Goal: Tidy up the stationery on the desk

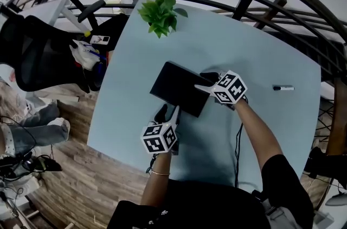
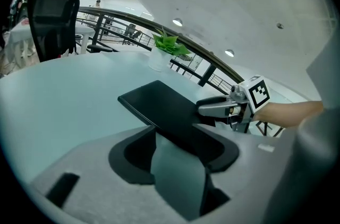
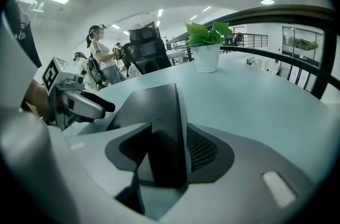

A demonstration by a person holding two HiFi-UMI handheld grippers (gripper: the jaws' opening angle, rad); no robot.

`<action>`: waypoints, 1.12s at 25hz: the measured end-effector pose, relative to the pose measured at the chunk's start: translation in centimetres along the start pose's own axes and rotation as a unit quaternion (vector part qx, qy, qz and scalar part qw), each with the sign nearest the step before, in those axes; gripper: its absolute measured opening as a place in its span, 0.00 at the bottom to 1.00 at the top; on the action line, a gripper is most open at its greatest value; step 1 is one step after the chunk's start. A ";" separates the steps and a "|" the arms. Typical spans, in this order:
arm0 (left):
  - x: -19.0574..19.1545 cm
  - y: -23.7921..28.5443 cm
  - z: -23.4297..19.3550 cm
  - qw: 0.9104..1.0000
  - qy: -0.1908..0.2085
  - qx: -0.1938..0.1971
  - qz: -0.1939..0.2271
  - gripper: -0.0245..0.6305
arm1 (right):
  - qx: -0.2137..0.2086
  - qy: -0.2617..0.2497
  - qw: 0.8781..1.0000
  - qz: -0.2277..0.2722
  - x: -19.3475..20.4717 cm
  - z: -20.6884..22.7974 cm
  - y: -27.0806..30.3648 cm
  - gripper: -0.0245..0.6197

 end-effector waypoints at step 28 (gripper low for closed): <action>-0.9 3.0 1.4 0.997 0.054 0.016 -0.049 0.36 | 0.015 0.046 0.999 -0.016 3.1 -1.6 -2.9 0.35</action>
Point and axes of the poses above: the fingertips, and each gripper's own axes: y forward along the fingers, z to its right, x out of its underside, the point moved 7 cm from there along -y, backward along the fingers
